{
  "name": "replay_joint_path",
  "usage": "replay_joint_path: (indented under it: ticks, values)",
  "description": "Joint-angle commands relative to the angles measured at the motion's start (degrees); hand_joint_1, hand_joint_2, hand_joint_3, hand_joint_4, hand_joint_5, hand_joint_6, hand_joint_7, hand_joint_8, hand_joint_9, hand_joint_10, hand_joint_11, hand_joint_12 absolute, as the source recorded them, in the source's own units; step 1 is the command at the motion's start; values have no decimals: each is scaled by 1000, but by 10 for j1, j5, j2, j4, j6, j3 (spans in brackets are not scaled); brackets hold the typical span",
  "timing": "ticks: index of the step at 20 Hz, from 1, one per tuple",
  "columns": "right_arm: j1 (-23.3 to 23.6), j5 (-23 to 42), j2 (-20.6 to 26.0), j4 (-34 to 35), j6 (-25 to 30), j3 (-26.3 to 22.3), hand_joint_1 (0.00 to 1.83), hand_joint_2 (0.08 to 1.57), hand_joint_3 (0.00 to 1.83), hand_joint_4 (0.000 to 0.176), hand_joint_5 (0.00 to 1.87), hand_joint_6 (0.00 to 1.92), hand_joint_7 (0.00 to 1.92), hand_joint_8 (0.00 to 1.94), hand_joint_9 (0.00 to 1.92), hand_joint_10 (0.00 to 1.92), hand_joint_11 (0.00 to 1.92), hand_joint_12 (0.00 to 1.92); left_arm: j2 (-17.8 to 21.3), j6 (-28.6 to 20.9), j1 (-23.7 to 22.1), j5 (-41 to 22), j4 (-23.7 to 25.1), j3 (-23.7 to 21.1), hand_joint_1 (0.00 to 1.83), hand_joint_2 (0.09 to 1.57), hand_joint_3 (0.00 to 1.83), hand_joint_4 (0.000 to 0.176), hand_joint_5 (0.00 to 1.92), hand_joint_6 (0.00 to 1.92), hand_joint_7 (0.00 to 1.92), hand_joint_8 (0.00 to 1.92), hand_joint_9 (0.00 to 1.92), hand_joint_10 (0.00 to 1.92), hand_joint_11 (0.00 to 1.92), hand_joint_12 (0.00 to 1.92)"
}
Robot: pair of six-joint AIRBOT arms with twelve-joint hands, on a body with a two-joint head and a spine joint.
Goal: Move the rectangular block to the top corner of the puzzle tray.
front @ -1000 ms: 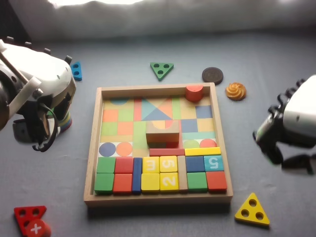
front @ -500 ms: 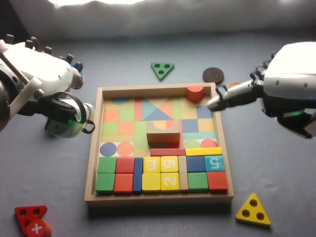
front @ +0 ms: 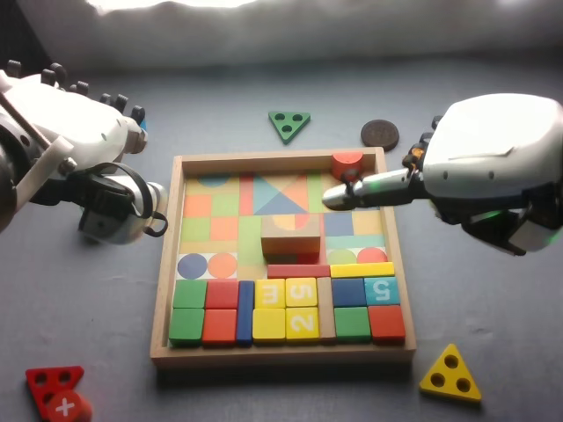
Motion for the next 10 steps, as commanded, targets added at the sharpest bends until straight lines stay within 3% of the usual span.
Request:
replay_joint_path:
  ticks: [1,2,3,4,5,7,8,10]
  values:
    - [6,28,1,-1,20,9,1710,604,1164,0,198,19,1645,1941,1823,1921,1895,1921,8,3,-5,0,46,-2,0,1498,0,0,268,4,297,2,261,0,0,522]
    - [6,31,-4,-20,45,17,1529,722,879,0,167,6,1700,1941,1818,1921,1879,1921,8,3,-5,0,46,-2,0,1496,0,0,254,0,287,0,257,0,0,528]
    - [5,32,-7,-34,56,21,1395,836,628,0,157,2,1633,1941,1818,1921,1875,1921,8,3,-5,0,46,-2,0,1491,0,0,243,3,280,1,260,1,0,567]
    - [1,33,-9,-44,56,24,1400,865,571,0,147,0,1621,1941,1821,1921,1878,1921,8,3,-5,0,47,-2,0,1491,0,0,237,1,277,1,257,0,0,574]
    - [0,33,-11,-50,58,25,1467,853,603,0,126,0,1671,1941,1832,1921,1897,1921,8,3,-5,0,47,-2,0,1494,0,0,229,1,256,2,233,3,0,514]
    - [0,34,-16,-70,62,26,1695,691,1070,0,90,2,1710,1941,1855,1921,1798,1921,8,3,-5,0,47,-2,0,1502,2,0,230,3,257,10,224,8,0,428]
    - [3,34,-23,-77,63,31,1746,628,1185,0,98,5,1727,1941,1862,1921,1751,1921,8,3,-5,0,48,-2,0,1495,0,0,264,4,300,11,268,12,0,546]
    - [13,34,-39,-93,95,46,1797,541,1281,0,127,12,1715,1941,1865,1921,1813,1921,8,3,-5,0,48,-2,0,1498,1,0,251,0,294,2,265,5,0,561]
